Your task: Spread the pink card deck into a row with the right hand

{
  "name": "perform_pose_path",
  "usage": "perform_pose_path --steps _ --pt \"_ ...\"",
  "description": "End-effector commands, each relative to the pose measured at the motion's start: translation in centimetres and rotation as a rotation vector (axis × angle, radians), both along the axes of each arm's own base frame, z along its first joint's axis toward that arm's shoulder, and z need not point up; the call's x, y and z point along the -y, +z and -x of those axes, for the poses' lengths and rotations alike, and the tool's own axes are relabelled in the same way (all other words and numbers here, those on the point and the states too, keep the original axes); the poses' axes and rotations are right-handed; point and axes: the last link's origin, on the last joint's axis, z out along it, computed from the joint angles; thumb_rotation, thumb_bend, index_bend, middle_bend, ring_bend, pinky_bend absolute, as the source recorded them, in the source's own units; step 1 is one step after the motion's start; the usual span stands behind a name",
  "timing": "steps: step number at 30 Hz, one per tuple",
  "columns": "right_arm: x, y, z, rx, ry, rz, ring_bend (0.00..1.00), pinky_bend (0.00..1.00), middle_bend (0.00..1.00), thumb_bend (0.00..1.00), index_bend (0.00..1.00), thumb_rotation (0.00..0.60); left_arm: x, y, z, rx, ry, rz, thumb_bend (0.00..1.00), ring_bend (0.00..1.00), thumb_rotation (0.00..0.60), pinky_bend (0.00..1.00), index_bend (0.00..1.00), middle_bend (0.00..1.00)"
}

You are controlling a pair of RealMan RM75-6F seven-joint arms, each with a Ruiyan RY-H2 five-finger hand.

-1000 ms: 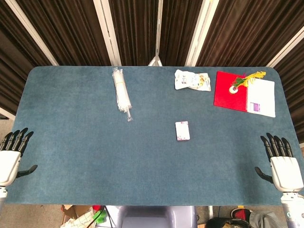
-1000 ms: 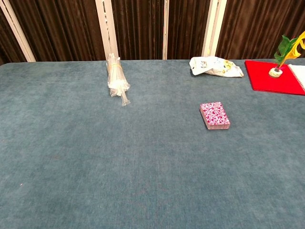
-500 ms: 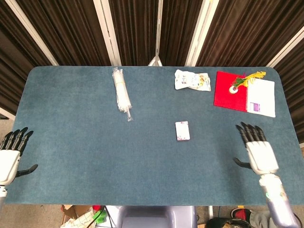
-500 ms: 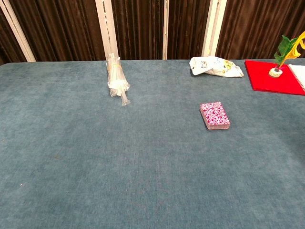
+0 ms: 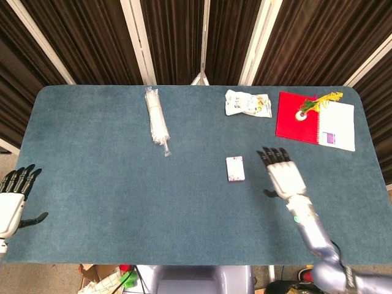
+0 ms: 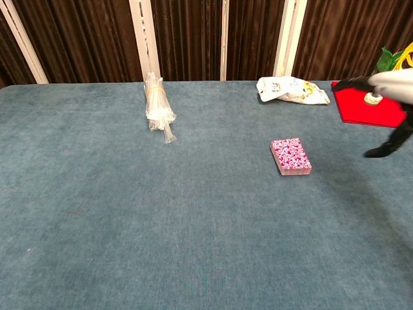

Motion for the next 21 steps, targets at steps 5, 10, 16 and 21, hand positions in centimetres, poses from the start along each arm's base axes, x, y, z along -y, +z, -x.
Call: perform_pose_path --steps 5,10,16,21 --pt "2.8 -4.3 -1.8 -0.032 -0.025 -0.072 0.0 0.0 0.0 0.19 0.0 0.6 -0.2 0.2 0.1 0.018 0.012 0.004 0.0 0.0 0.6 0.0 0.0 0.0" --pt "3.7 -5.8 -2.4 -0.032 -0.044 -0.091 0.0 0.0 0.0 0.19 0.0 0.6 -0.2 0.2 0.1 0.028 0.015 0.012 0.0 0.0 0.6 0.0 0.0 0.0" --pt "4.3 -7.2 -2.7 -0.043 -0.058 -0.113 0.0 0.0 0.0 0.19 0.0 0.6 -0.3 0.2 0.1 0.041 0.022 0.018 0.0 0.0 0.6 0.0 0.0 0.0" --pt "4.6 -8.0 -2.8 -0.058 -0.066 -0.123 0.0 0.0 0.0 0.19 0.0 0.6 -0.3 0.3 0.2 0.05 0.027 0.021 0.0 0.0 0.6 0.0 0.0 0.0"
